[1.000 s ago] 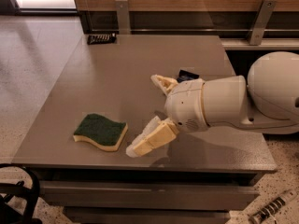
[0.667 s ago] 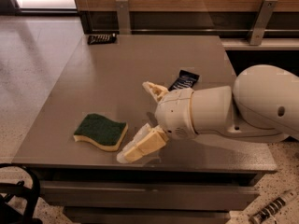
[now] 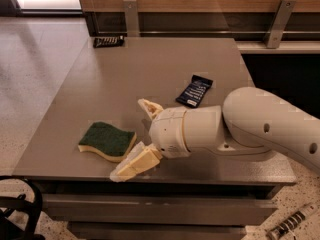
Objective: Move sponge near rxbar chocolate
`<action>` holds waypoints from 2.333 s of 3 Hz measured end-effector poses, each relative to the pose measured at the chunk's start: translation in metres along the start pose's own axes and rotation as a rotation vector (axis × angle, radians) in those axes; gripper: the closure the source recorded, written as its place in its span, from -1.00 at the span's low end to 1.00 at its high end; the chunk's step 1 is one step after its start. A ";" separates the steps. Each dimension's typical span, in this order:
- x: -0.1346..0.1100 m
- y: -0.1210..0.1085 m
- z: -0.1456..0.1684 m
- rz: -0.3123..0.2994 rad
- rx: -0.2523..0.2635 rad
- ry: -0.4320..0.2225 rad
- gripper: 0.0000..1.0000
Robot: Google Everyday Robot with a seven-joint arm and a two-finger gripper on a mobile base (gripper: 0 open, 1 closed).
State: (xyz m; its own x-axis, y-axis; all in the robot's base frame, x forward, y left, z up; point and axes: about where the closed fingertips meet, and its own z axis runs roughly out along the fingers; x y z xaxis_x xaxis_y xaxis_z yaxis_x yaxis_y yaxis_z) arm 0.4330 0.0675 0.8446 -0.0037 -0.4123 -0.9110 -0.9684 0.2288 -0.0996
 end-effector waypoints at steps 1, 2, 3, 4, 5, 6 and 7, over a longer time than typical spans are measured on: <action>0.011 0.000 0.017 0.024 -0.014 0.013 -1.00; 0.022 0.002 0.027 0.047 -0.021 0.020 -1.00; 0.030 0.004 0.036 0.049 -0.027 0.025 -0.62; 0.028 0.006 0.037 0.045 -0.028 0.025 -0.17; 0.027 0.006 0.037 0.042 -0.030 0.026 0.32; 0.027 0.007 0.037 0.042 -0.030 0.026 0.77; 0.024 0.007 0.036 0.041 -0.030 0.026 1.00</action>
Offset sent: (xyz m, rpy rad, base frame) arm 0.0090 0.0169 -0.0543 -0.0030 0.0957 -0.0157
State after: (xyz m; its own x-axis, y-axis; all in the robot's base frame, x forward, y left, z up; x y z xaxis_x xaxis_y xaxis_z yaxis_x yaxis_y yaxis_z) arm 0.4356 0.0911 0.8077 -0.0495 -0.4262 -0.9033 -0.9743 0.2195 -0.0502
